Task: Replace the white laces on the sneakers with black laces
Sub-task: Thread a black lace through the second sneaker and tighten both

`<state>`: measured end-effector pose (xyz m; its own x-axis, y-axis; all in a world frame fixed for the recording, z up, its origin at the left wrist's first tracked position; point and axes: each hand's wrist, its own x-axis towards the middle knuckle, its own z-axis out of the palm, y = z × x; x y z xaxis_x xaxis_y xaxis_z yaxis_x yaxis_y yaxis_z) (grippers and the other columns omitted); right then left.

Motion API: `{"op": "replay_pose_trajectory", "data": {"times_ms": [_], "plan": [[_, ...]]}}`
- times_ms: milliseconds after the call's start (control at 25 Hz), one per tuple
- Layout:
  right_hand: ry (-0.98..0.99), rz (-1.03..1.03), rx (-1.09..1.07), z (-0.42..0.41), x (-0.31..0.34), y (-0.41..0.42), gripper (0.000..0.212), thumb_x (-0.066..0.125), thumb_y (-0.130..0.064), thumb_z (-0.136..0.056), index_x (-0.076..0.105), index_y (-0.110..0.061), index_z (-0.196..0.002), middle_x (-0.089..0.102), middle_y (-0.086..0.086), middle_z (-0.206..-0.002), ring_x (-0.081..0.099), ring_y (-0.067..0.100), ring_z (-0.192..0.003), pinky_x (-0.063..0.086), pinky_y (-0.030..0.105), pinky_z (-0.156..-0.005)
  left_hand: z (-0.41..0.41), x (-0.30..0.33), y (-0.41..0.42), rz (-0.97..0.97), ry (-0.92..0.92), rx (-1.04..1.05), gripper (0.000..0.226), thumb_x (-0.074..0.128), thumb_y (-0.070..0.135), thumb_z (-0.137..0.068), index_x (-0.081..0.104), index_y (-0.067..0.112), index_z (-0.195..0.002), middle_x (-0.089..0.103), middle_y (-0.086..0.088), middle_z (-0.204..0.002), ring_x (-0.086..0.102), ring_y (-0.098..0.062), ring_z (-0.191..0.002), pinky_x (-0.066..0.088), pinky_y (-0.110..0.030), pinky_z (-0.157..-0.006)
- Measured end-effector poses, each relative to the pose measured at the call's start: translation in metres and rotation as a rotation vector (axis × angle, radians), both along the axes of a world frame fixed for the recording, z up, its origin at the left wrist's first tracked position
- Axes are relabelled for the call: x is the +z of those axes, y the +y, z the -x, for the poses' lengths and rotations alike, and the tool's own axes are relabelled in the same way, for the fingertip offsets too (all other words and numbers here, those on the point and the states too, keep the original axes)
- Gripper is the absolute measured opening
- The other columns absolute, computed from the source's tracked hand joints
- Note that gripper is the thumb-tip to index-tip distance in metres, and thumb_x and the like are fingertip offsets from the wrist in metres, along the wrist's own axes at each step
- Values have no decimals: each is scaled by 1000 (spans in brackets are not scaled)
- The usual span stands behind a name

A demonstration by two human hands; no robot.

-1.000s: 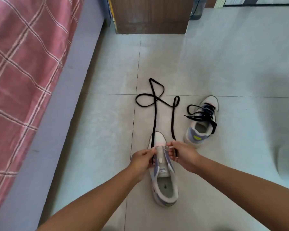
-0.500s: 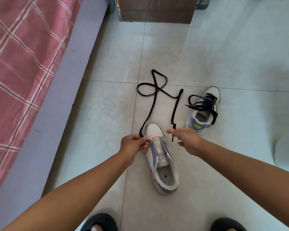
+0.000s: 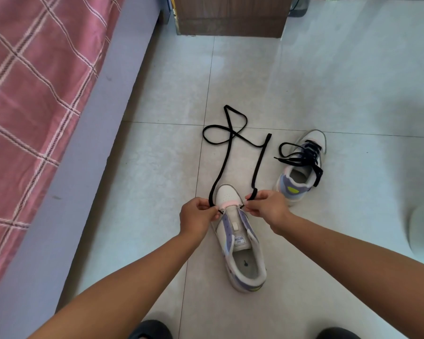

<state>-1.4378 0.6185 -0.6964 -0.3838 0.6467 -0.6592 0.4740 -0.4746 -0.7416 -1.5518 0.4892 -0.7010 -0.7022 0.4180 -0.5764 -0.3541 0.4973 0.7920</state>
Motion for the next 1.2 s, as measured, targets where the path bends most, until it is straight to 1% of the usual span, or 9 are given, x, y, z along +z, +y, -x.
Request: {"op": "replay_pose_trajectory", "data": {"times_ms": [160, 240, 440, 600, 760, 880, 1000, 1080, 1200], "plan": [[-20, -97, 35, -1, -3, -2, 17, 67, 10, -78, 62, -7, -77, 63, 9, -72, 60, 17, -63, 52, 15, -54, -1, -1, 3, 13, 64, -6, 8, 69, -1, -80, 63, 5, -81, 66, -9, -74, 69, -20, -67, 58, -32, -76], [-80, -204, 93, -1, -7, -5, 13, 71, 5, -76, 63, -3, -80, 66, 13, -74, 63, 20, -67, 56, 25, -63, -4, 0, 3, 22, 119, -47, 12, 72, 2, -78, 62, 10, -76, 66, -8, -76, 69, -23, -73, 57, -33, -76], [-144, -352, 125, 0, -17, -16, 14, 74, -4, -75, 61, -7, -70, 66, 11, -70, 58, 18, -66, 53, 39, -72, -17, 0, -2, 82, 280, -181, 15, 70, 8, -80, 58, 14, -72, 62, 3, -70, 56, -8, -66, 44, -12, -58], [-154, -367, 134, -1, -15, -20, 16, 73, -8, -78, 62, -13, -68, 65, 5, -70, 57, 16, -67, 51, 37, -72, -26, -4, -4, 153, 445, -358, 13, 59, 9, -87, 54, 16, -78, 57, 5, -74, 55, -15, -72, 44, -25, -62], [-164, -626, 329, -3, -11, -29, 6, 63, -9, -85, 67, -5, -84, 55, 0, -87, 53, 15, -79, 39, 21, -72, -31, 0, 4, 254, 456, -295, 12, 54, 12, -91, 52, 12, -80, 51, -3, -89, 50, -18, -77, 37, -24, -61], [-141, -711, 470, -8, -8, -41, 22, 57, -12, -90, 65, -2, -109, 52, 4, -104, 50, 13, -82, 40, 18, -77, -46, 10, 7, 329, 474, -406, 22, 45, 26, -97, 54, 7, -106, 46, -8, -113, 52, -20, -91, 46, -30, -73], [-165, -711, 576, -11, -5, -50, 29, 52, -11, -92, 55, -3, -120, 47, 7, -113, 53, 19, -87, 39, 18, -77, -72, 11, 0, 560, 605, -689, 61, 44, 35, -96, 21, 3, -143, 24, -10, -141, 39, -23, -123, 43, -31, -88], [-179, -708, 615, -12, -3, -54, 35, 49, -11, -93, 48, -3, -126, 44, 10, -118, 55, 24, -94, 40, 21, -79, -82, 7, -3, 662, 595, -740, 78, 47, 34, -94, 1, 0, -147, 11, -13, -149, 30, -26, -131, 40, -32, -94], [-161, -626, 612, -13, 1, -56, 58, 46, -10, -95, 20, -10, -148, 37, 10, -137, 52, 24, -111, 42, 27, -91, -82, 4, -2, 662, 576, -692, 75, 46, 28, -96, -1, -2, -147, 11, -14, -149, 29, -26, -131, 41, -30, -97]]}}
